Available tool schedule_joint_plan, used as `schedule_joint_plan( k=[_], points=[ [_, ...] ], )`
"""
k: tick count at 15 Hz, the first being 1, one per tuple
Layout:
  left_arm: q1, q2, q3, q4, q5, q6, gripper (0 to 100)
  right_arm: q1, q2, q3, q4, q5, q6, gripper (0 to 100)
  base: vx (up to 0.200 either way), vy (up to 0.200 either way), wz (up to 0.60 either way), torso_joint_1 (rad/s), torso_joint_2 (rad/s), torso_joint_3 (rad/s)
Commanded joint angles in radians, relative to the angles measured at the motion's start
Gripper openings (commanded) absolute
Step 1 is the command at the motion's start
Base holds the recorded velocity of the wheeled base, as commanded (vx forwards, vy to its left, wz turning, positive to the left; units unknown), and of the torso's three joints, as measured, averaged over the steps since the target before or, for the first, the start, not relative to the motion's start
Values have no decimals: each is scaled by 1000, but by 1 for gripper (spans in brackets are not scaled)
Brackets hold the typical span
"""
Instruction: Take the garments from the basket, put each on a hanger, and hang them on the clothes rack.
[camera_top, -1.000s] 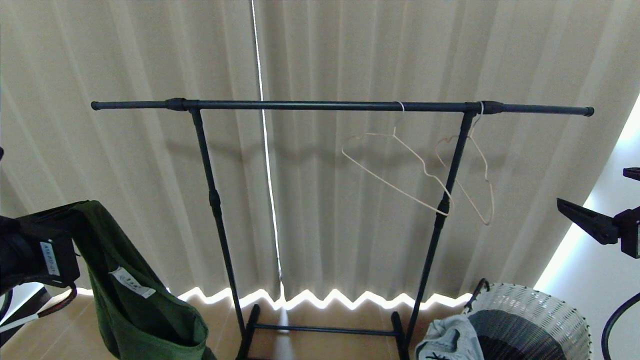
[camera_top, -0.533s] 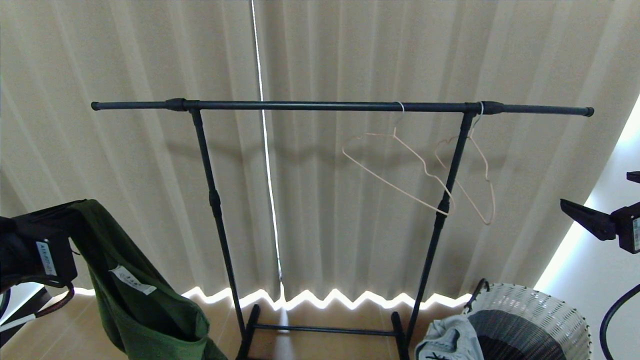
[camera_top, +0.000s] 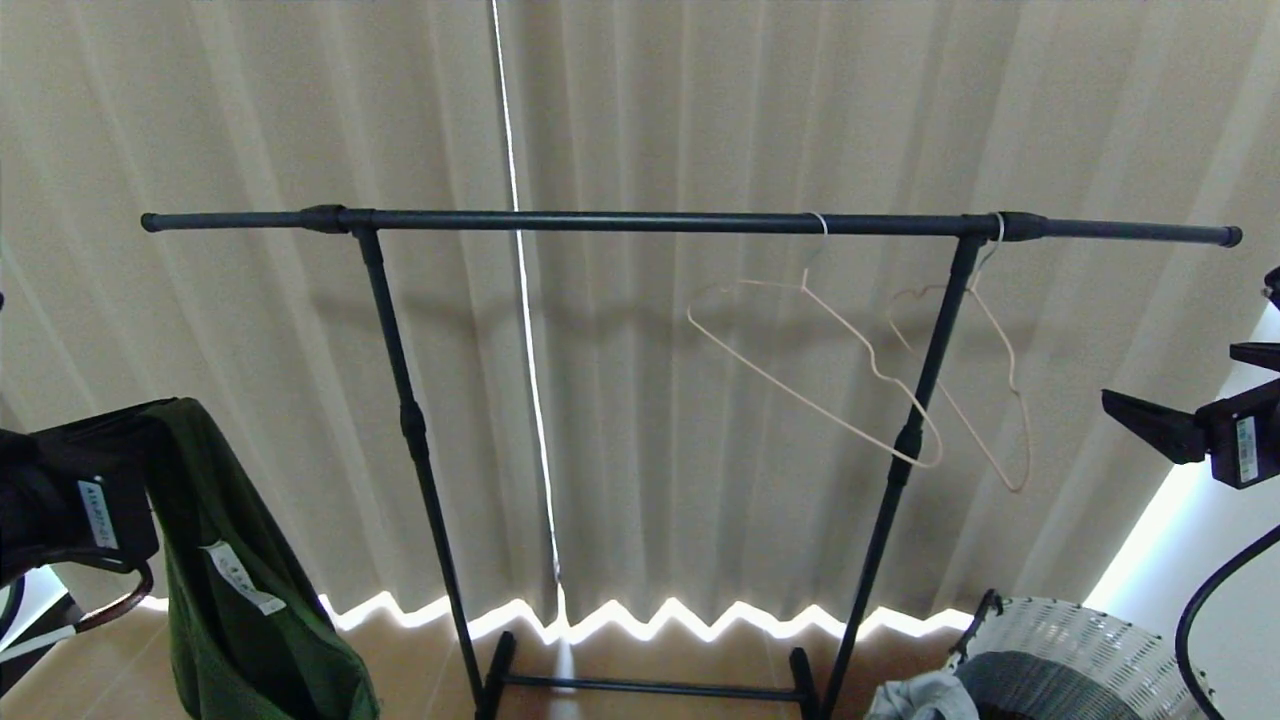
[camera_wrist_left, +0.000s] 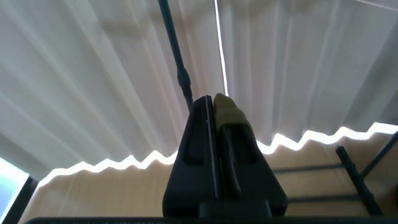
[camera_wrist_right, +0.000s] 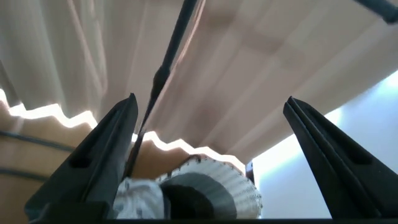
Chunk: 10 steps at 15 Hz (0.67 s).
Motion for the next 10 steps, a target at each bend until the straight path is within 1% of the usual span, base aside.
schedule_joint_plan(
  k=[1, 3, 5, 6, 7, 10],
  points=[
    [0, 18, -5, 0, 0, 1, 0, 0, 25, -1, 1, 0, 14, 100, 200, 0, 0, 7, 2, 2],
    [-5, 21, -8, 0, -1, 1, 0, 0, 46, -3, 1, -3, 48, 100, 200, 0, 0, 7, 7, 2],
    [-14, 21, -8, 0, -1, 1, 0, -8, 59, -6, 4, -3, 56, 100, 200, 0, 0, 5, 0, 7],
    [-14, 21, -8, 0, -1, 1, 0, -8, 59, -6, 4, -3, 56, 100, 0, 0, 0, 0, 0, 0],
    [-25, 16, 17, -2, 0, 2, 0, -26, 125, -28, 55, -6, 96, 100, 0, 0, 0, 0, 0, 0],
    [-25, 10, 17, -2, -1, -1, 0, -25, 203, -100, 151, -21, 183, 100, 0, 0, 0, 0, 0, 0]
  ],
)
